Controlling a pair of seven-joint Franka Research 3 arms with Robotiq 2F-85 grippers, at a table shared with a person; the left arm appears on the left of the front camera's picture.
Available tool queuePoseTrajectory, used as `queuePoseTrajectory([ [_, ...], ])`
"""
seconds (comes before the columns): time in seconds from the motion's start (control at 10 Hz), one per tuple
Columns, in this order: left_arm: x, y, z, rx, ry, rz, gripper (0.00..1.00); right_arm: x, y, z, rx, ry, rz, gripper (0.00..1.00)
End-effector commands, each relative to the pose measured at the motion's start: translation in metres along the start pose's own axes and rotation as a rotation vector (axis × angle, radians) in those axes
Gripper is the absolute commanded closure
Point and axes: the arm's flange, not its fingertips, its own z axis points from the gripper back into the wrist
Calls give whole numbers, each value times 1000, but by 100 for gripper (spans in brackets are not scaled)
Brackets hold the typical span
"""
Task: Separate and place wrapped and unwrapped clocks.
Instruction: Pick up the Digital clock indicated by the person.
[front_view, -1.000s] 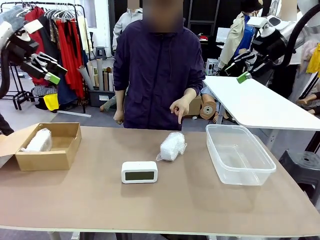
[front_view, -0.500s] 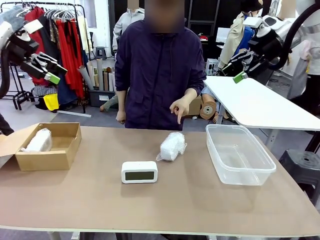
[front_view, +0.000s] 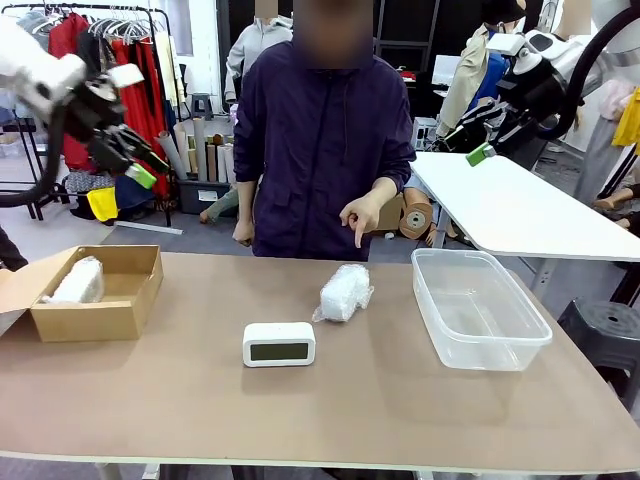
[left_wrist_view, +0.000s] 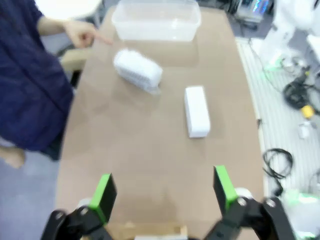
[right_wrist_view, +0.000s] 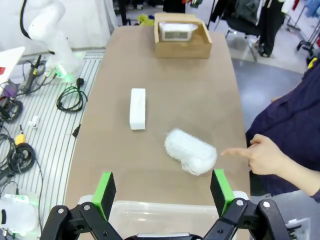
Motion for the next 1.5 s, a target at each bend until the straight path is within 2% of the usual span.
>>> queuePoseTrajectory([
  [0.0, 21, 9, -35, 36, 122, 84, 0, 3, -2, -1, -12, 22, -21, 0],
  [0.1, 23, 10, -56, 36, 145, 121, 0, 3, -2, -1, -12, 22, -21, 0],
  [0.3, 19, 10, -106, 66, 286, 202, 0, 3, -2, -1, -12, 22, -21, 0],
  [0.4, 21, 9, -125, 72, 281, 204, 0, 3, -2, -1, -12, 22, -21, 0],
  [0.5, 21, 9, -129, 75, 225, 172, 0, 3, -2, -1, -12, 22, -21, 0],
  [0.6, 24, 11, -107, 5, 71, 81, 0, 3, -2, -1, -12, 22, -21, 0],
  [0.7, 19, 13, -133, 63, 262, 181, 0, 3, -2, -1, -12, 22, -21, 0],
  [1.0, 19, 13, -133, 63, 262, 181, 0, 3, -2, -1, -12, 22, -21, 0],
  [1.1, 20, 14, -132, 56, 232, 162, 0, 3, -2, -1, -12, 22, -21, 0],
  [1.4, 34, 19, -205, 163, 497, 459, 0, 3, -2, -1, -12, 22, -21, 0],
])
